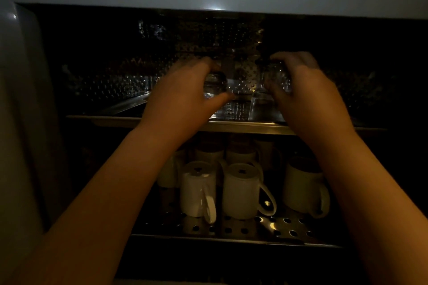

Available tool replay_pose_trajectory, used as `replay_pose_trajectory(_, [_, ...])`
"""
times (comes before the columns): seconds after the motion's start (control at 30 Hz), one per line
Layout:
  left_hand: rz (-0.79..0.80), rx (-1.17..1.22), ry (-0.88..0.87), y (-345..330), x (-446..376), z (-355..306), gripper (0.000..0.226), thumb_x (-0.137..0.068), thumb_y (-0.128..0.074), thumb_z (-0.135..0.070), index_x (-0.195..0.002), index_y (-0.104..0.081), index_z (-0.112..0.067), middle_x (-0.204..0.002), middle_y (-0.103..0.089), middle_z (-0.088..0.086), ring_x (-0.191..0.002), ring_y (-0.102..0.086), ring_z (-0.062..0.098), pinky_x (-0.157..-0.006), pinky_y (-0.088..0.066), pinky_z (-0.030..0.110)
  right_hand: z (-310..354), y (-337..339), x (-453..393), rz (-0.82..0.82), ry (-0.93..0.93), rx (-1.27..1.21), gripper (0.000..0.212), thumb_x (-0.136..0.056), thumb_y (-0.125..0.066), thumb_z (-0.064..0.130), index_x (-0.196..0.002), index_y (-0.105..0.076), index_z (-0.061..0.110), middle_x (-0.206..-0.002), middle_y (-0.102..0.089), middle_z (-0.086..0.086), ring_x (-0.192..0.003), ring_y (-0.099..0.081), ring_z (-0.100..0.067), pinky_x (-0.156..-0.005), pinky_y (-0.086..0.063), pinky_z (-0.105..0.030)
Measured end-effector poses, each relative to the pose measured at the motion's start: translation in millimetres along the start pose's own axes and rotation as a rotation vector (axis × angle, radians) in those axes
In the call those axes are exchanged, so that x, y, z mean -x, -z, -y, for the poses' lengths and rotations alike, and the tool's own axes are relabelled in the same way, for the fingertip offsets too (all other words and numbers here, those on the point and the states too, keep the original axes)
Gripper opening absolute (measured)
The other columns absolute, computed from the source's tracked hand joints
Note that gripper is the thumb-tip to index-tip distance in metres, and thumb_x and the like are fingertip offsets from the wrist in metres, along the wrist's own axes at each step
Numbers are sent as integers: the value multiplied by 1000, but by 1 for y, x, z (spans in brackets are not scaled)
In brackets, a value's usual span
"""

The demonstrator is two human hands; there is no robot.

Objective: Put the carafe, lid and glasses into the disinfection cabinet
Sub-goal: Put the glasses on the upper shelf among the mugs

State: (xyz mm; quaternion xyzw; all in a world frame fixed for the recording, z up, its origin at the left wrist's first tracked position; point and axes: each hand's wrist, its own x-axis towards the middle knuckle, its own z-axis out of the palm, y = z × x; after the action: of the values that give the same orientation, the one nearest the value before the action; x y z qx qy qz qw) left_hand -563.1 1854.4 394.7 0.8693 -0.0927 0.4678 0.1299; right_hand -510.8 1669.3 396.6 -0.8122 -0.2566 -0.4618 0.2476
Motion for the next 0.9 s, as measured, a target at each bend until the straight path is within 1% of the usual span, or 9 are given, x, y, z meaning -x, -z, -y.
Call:
replay_pose_trajectory(0.07, [32, -27, -2, 1, 4, -1, 50, -87, -54, -50, -129, -49, -22, -135, -48, 2, -125, -38, 19, -91, -29, 24, 1, 2, 7, 7, -15, 30, 52, -93, -55, 29, -142, -36, 25, -149, -29, -4, -122, -46, -24, -85, -32, -21])
replay_pose_trajectory(0.13, [37, -49, -6, 4, 14, -1, 58, -91, -44, -52, -142, -35, -25, -150, -31, 0, -137, -24, 19, -100, -20, 26, 3, 6, 22, -45, -3, 71, 54, -94, -50, 34, -144, -30, 27, -152, -23, -5, -130, -37, -24, -89, -29, -23])
replay_pose_trajectory(0.2, [2, -80, -23, 7, 31, -3, 61, -95, -36, -53, -147, -24, -25, -156, -19, -2, -141, -14, 16, -106, -15, 31, 7, 9, 40, -79, 29, 123, 52, -94, -44, 38, -142, -33, 22, -149, -30, -8, -130, -35, -25, -90, -30, -25])
replay_pose_trajectory(0.3, [35, -189, -44, 6, 57, -10, 62, -93, -23, -54, -146, -27, -23, -156, -17, 1, -143, -12, 18, -111, -12, 39, 10, 9, 61, -1, 31, 182, 51, -93, -36, 43, -135, -43, 15, -140, -42, -11, -126, -40, -27, -90, -31, -29])
replay_pose_trajectory(0.43, [92, -251, -13, 2, 70, -16, 66, -91, -16, -56, -146, -29, -21, -156, -11, 1, -142, -6, 17, -112, -9, 38, 13, 8, 65, 43, 24, 246, 51, -93, -37, 42, -130, -51, 10, -137, -46, -15, -125, -43, -31, -92, -41, -38])
replay_pose_trajectory(0.57, [106, -291, 7, 2, 69, -19, 68, -91, -13, -57, -146, -28, -20, -155, -13, 1, -142, -11, 19, -113, -11, 39, 13, 8, 65, 39, 32, 256, 49, -94, -35, 42, -126, -54, 10, -132, -51, -13, -119, -48, -29, -86, -44, -37])
replay_pose_trajectory(0.7, [160, -342, 34, 3, 65, -24, 77, -86, 1, -60, -147, -25, -21, -157, -10, 1, -144, -13, 20, -115, -8, 37, 14, 7, 62, 75, 40, 294, 50, -94, -34, 43, -124, -56, 9, -130, -53, -14, -116, -51, -30, -85, -44, -39])
replay_pose_trajectory(0.8, [165, -358, 41, 2, 58, -26, 81, -83, 7, -61, -147, -26, -24, -157, -10, 0, -143, -16, 19, -115, -7, 36, 16, 7, 59, 120, 15, 315, 57, -94, -25, 48, -126, -54, 11, -133, -50, -12, -117, -49, -28, -86, -43, -38])
replay_pose_trajectory(0.9, [180, -339, 59, -1, 48, -25, 83, -86, 9, -67, -144, -33, -26, -157, -14, -1, -141, -22, 19, -115, -13, 37, 19, 8, 54, 178, -5, 358, 67, -90, -11, 54, -132, -49, 18, -139, -44, -6, -123, -43, -24, -89, -39, -36])
